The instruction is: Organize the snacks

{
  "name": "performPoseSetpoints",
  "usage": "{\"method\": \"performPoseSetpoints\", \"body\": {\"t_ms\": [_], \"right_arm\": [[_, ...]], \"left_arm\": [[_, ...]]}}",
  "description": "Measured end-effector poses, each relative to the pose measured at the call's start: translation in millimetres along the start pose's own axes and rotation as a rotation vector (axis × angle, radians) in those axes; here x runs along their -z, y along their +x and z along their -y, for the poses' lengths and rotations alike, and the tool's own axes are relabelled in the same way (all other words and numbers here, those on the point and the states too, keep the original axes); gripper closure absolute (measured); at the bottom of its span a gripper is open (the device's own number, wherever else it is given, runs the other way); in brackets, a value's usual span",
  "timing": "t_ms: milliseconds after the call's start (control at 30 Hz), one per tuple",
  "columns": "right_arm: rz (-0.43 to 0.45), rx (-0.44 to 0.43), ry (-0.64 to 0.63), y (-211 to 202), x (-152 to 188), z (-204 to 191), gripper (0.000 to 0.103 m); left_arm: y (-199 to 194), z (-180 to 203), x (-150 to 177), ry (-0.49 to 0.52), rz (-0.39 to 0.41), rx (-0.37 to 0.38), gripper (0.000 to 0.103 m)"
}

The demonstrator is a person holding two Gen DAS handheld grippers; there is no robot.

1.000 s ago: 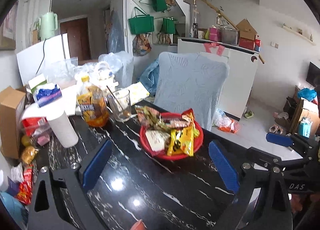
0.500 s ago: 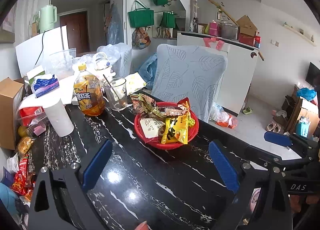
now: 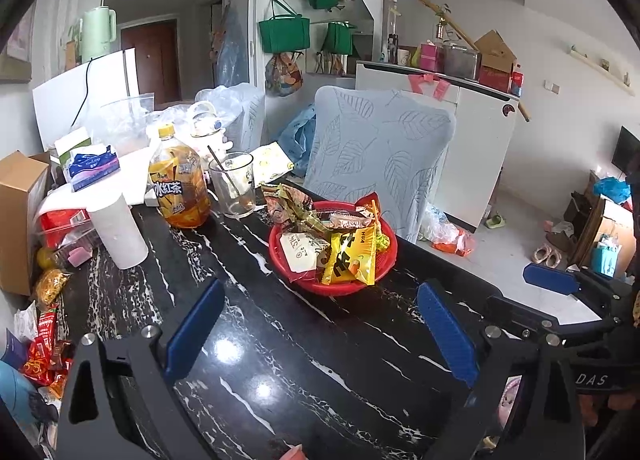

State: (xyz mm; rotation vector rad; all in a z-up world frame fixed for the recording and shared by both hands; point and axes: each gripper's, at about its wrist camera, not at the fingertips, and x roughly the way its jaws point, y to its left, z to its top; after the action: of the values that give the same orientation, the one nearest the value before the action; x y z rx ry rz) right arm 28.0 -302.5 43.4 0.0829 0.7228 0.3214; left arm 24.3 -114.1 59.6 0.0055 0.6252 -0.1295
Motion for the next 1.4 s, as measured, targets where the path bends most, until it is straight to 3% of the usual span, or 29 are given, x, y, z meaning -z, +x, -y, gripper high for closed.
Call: {"method": "performPoseSetpoints", "body": {"t_ms": [1400], "right_arm": [[-0.024,0.025,-0.015,10.5,5.3,8.7,0.019]], "left_arm": [[0.4,10.2,2.4,-0.002,-0.015,-0.005,0.005]]}}
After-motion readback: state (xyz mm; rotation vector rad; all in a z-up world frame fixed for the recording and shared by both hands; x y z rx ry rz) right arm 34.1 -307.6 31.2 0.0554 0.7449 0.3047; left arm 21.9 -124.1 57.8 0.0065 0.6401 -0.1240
